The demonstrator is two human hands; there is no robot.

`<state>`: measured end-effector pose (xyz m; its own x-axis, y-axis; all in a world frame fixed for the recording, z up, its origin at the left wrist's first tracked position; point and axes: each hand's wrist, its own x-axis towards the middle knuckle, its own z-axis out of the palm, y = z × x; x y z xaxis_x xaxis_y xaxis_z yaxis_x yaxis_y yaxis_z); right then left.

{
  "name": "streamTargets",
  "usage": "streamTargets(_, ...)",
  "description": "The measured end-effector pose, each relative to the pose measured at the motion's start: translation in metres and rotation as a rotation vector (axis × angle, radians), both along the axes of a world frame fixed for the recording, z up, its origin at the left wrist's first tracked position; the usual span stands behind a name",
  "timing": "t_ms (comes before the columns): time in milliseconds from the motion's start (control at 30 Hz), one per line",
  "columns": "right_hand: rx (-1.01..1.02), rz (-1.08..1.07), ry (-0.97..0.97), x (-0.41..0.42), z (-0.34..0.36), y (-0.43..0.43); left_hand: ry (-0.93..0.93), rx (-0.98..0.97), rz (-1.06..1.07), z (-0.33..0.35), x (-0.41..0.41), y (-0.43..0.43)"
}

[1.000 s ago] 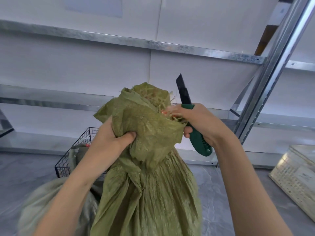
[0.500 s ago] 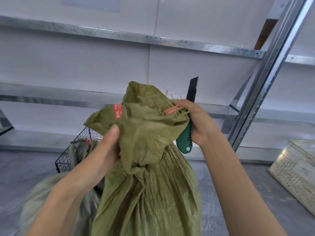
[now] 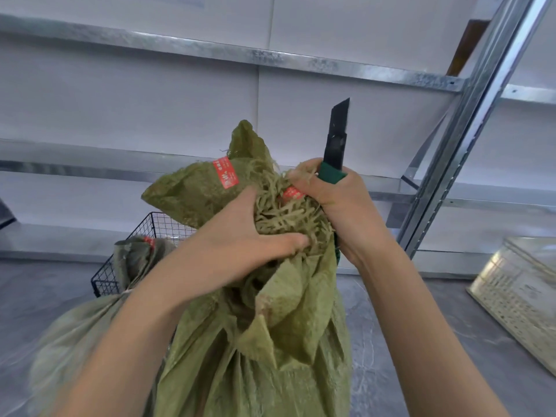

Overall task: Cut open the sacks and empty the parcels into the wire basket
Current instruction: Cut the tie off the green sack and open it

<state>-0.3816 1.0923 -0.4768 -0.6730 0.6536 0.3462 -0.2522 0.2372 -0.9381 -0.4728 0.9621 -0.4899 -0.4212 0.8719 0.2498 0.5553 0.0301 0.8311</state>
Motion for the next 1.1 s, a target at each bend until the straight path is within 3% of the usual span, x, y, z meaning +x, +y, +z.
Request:
streamTargets(100,0.035,-0.036,-0.046,0.001,-0.001,-0.003,0.038,0.121,0.102,-0.001,0.002,0.006)
streamTargets(200,0.058,0.052,-0.121,0.010,0.000,-0.003,-0.037,0.214,0.200,0.008,-0.004,0.012)
streamTargets(333,0.074,0.169,-0.200,0.014,-0.004,0.002,-0.363,0.334,0.111,0.007,-0.005,0.005)
streamTargets(567,0.152,0.059,-0.254,0.013,-0.003,0.006,-0.636,0.346,0.023,-0.001,-0.024,-0.006)
streamTargets(633,0.138,0.003,-0.230,0.011,-0.003,0.006,-0.542,0.381,0.112,0.004,-0.035,-0.008)
streamTargets(733,0.100,-0.031,-0.181,0.009,0.000,0.007,-0.152,0.611,0.375,0.030,-0.031,-0.014)
streamTargets(800,0.115,-0.039,-0.178,0.008,0.003,0.007,0.064,0.664,0.360,0.049,-0.015,-0.012)
streamTargets(967,0.106,-0.050,-0.117,0.005,0.007,0.004,0.485,0.064,0.402,0.045,0.012,0.024)
streamTargets(1100,0.067,-0.143,-0.079,0.005,0.007,0.008,0.625,-0.131,0.446,0.029,0.004,0.023)
